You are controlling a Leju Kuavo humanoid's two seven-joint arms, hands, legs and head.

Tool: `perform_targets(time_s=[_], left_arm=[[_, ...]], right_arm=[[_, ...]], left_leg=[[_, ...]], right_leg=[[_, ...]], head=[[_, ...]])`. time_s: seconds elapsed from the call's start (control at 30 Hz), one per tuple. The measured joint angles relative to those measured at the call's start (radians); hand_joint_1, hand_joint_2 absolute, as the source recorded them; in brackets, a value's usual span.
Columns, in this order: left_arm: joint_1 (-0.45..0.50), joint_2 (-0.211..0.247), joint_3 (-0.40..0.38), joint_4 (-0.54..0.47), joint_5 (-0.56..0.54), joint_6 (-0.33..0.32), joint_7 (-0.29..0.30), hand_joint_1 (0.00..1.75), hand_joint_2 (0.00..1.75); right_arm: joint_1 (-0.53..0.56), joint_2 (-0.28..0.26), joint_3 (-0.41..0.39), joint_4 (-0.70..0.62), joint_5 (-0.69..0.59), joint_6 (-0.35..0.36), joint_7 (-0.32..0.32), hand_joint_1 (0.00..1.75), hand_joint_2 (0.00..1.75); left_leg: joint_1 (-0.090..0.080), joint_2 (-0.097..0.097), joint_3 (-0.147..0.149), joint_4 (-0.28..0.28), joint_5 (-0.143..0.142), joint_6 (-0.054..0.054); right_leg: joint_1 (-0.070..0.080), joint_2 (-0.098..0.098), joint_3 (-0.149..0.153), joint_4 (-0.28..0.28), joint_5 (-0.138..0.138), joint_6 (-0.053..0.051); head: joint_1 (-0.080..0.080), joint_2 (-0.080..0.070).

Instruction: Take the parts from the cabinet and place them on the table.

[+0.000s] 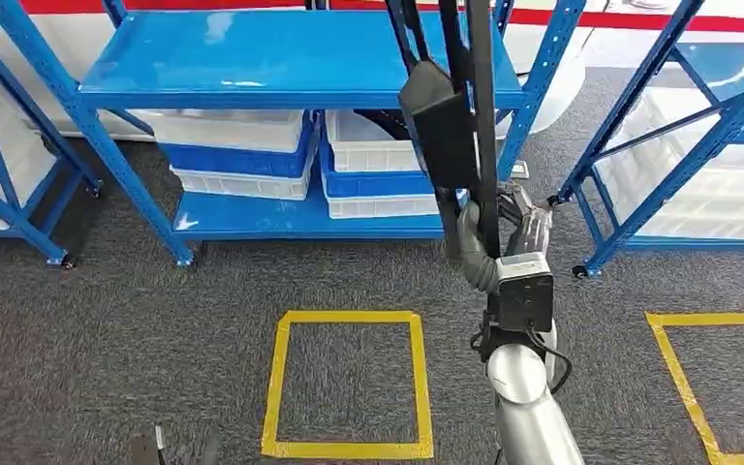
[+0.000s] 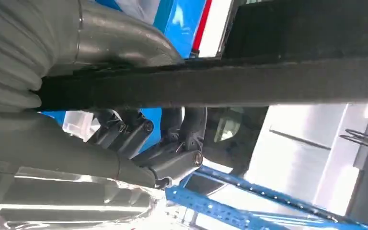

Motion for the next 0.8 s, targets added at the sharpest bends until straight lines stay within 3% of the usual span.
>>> perform_targets(time_s=[0.03,0.07,0.1,0.13,0.2,0.23,0.27,0.3,0.33,0.37,0.4,0.43,0.47,0.5,0.53,0.57,0.6,0.63,0.67,0.7,0.73,0.77,0.8], left_arm=[[0.000,-0.001,-0.002,0.000,-0.004,0.000,0.002,0.00,1.75],[-0.001,-0.003,-0.003,0.000,-0.005,0.001,0.003,0.00,1.75],[-0.003,-0.002,-0.003,-0.001,-0.006,0.003,0.006,0.00,1.75],[-0.004,-0.002,-0.003,-0.002,-0.009,0.005,0.006,0.00,1.75],[-0.004,-0.002,-0.004,-0.003,-0.015,0.006,0.008,0.00,1.75],[-0.004,-0.002,-0.004,-0.003,-0.015,0.005,0.009,0.00,1.75],[-0.004,-0.002,-0.004,-0.003,-0.015,0.004,0.010,0.00,1.75],[-0.005,-0.002,-0.004,-0.003,-0.015,0.003,0.010,0.00,1.75],[-0.007,-0.003,-0.004,-0.003,-0.016,0.003,0.010,0.00,1.75],[-0.009,-0.003,-0.004,-0.004,-0.017,0.002,0.011,0.00,1.75],[-0.013,-0.005,-0.004,-0.005,-0.018,0.002,0.011,0.00,1.75],[-0.016,-0.008,-0.005,-0.008,-0.018,0.001,0.012,0.00,1.75],[-0.018,-0.010,-0.005,-0.008,-0.022,0.001,0.014,0.00,1.75],[-0.020,-0.013,-0.006,-0.008,-0.024,0.001,0.016,0.00,1.75],[-0.020,-0.015,-0.006,-0.008,-0.024,0.003,0.017,0.00,1.75],[-0.018,-0.016,-0.006,-0.008,-0.023,0.003,0.017,0.00,1.75],[-0.018,-0.016,-0.005,-0.008,-0.018,0.003,0.013,0.00,1.75],[-0.018,-0.018,-0.005,-0.008,-0.012,0.001,0.009,0.00,1.75],[-0.019,-0.019,-0.004,-0.008,-0.009,-0.002,0.006,0.00,1.75],[-0.019,-0.019,-0.003,-0.008,-0.002,-0.005,0.003,0.00,1.75],[-0.019,-0.019,-0.002,-0.008,0.003,-0.006,-0.001,0.00,1.75],[-0.018,-0.019,-0.001,-0.008,0.008,-0.007,-0.003,0.00,1.75],[-0.018,-0.018,0.000,-0.008,0.010,-0.007,-0.005,0.00,1.75]], right_arm=[[0.005,-0.002,-0.002,-0.002,-0.003,0.001,-0.002,1.75,1.75],[0.010,-0.005,-0.005,-0.004,-0.005,0.001,-0.004,1.75,1.75],[0.015,-0.007,-0.008,-0.008,-0.005,0.001,-0.006,1.75,1.75],[0.020,-0.008,-0.011,-0.013,-0.005,0.001,-0.007,1.75,1.75],[0.031,-0.011,-0.018,-0.023,-0.005,0.001,-0.010,1.75,1.75],[0.037,-0.014,-0.020,-0.027,-0.003,0.001,-0.010,1.75,1.75],[0.043,-0.016,-0.022,-0.031,-0.003,0.001,-0.010,1.75,1.75],[0.048,-0.018,-0.025,-0.035,-0.002,0.001,-0.010,1.75,1.75],[0.050,-0.019,-0.026,-0.040,-0.002,0.001,-0.010,1.75,1.75],[0.051,-0.021,-0.027,-0.047,-0.001,0.001,-0.010,1.75,1.75],[0.050,-0.023,-0.029,-0.057,0.000,0.001,-0.010,1.75,1.75],[0.049,-0.023,-0.032,-0.067,0.001,0.001,-0.010,1.75,1.75],[0.051,-0.024,-0.034,-0.073,0.003,0.001,-0.010,1.75,1.75],[0.049,-0.025,-0.036,-0.077,0.009,0.003,-0.010,1.75,1.75],[0.047,-0.027,-0.037,-0.080,0.016,0.008,-0.005,1.75,1.75],[0.048,-0.027,-0.039,-0.082,0.024,0.018,0.000,1.75,1.75],[0.045,-0.027,-0.039,-0.082,0.031,0.030,0.000,1.75,1.75],[0.044,-0.025,-0.039,-0.082,0.033,0.039,0.000,1.75,1.75],[0.040,-0.023,-0.039,-0.082,0.034,0.044,0.000,1.75,1.75],[0.037,-0.020,-0.039,-0.081,0.034,0.047,-0.004,1.75,1.75],[0.032,-0.018,-0.038,-0.078,0.031,0.052,-0.011,1.75,1.75],[0.026,-0.016,-0.036,-0.074,0.027,0.053,-0.017,1.75,1.75],[0.021,-0.015,-0.034,-0.069,0.024,0.053,-0.022,1.75,1.75]], left_leg=[[-0.004,0.001,-0.004,-0.002,0.008,0.012],[0.004,0.005,-0.008,-0.015,0.020,0.031],[-0.003,0.005,-0.018,-0.017,0.031,0.046],[-0.003,0.007,-0.031,-0.017,0.041,0.060],[-0.005,0.008,-0.059,-0.017,0.063,0.066],[-0.007,0.009,-0.073,-0.017,0.075,0.067],[-0.008,0.010,-0.086,-0.016,0.086,0.066],[-0.009,0.010,-0.100,-0.016,0.098,0.064],[-0.010,0.010,-0.115,-0.016,0.111,0.061],[-0.011,0.009,-0.128,-0.016,0.124,0.058],[-0.010,0.008,-0.135,-0.015,0.137,0.054],[-0.014,0.005,-0.142,-0.015,0.146,0.046],[-0.013,0.006,-0.138,-0.027,0.164,0.040],[-0.009,0.007,-0.138,-0.036,0.178,0.035],[-0.008,0.007,-0.139,-0.048,0.196,0.026],[-0.011,0.005,-0.144,-0.056,0.203,0.018],[-0.005,0.005,-0.157,-0.036,0.153,0.014],[-0.003,0.007,-0.172,0.012,0.075,0.011],[-0.002,0.006,-0.188,0.083,0.008,0.004],[-0.002,0.006,-0.207,0.165,-0.039,-0.002],[0.000,0.006,-0.218,0.238,-0.060,-0.007],[0.002,0.006,-0.214,0.285,-0.047,-0.011],[0.004,0.007,-0.191,0.287,-0.011,-0.013]], right_leg=[[0.002,0.001,-0.002,-0.001,0.006,0.009],[0.002,0.000,-0.013,0.004,-0.001,0.014],[-0.002,0.002,-0.028,0.029,-0.036,0.009],[-0.004,0.002,-0.050,0.082,-0.085,0.000],[-0.004,0.003,-0.095,0.247,-0.175,-0.004],[-0.003,0.003,-0.103,0.306,-0.186,0.002],[-0.003,0.004,-0.092,0.321,-0.173,0.011],[-0.003,0.004,-0.065,0.301,-0.143,0.022],[-0.003,0.004,-0.020,0.245,-0.108,0.029],[-0.003,0.004,0.040,0.163,-0.088,0.027],[-0.001,0.004,0.112,0.064,-0.102,0.014],[0.010,0.004,0.178,-0.039,-0.133,0.001],[0.013,0.004,0.157,-0.038,-0.128,0.002],[0.016,0.006,0.152,-0.045,-0.118,0.001],[0.020,0.008,0.143,-0.041,-0.108,-0.008],[0.005,0.006,0.135,-0.049,-0.088,-0.018],[-0.005,0.002,0.124,-0.050,-0.072,-0.027],[-0.006,0.002,0.109,-0.049,-0.055,-0.045],[-0.005,0.001,0.097,-0.049,-0.040,-0.047],[-0.004,0.001,0.078,-0.048,-0.024,-0.048],[-0.003,0.000,0.057,-0.046,-0.008,-0.046],[-0.003,0.000,0.034,-0.043,0.007,-0.044],[-0.004,-0.001,0.011,-0.037,0.020,-0.041]], head=[[0.001,0.000],[0.001,0.000],[-0.001,0.000],[0.009,0.000],[0.010,0.000],[0.011,0.000],[0.011,0.000],[0.011,0.000],[0.011,0.000],[0.011,0.000],[0.011,0.000],[0.012,0.000],[0.003,0.000],[0.011,0.000],[0.011,0.000],[0.010,0.000],[0.009,0.000],[0.005,0.000],[0.003,0.000],[0.003,0.000],[0.003,0.000],[0.003,0.000],[0.002,0.000]])
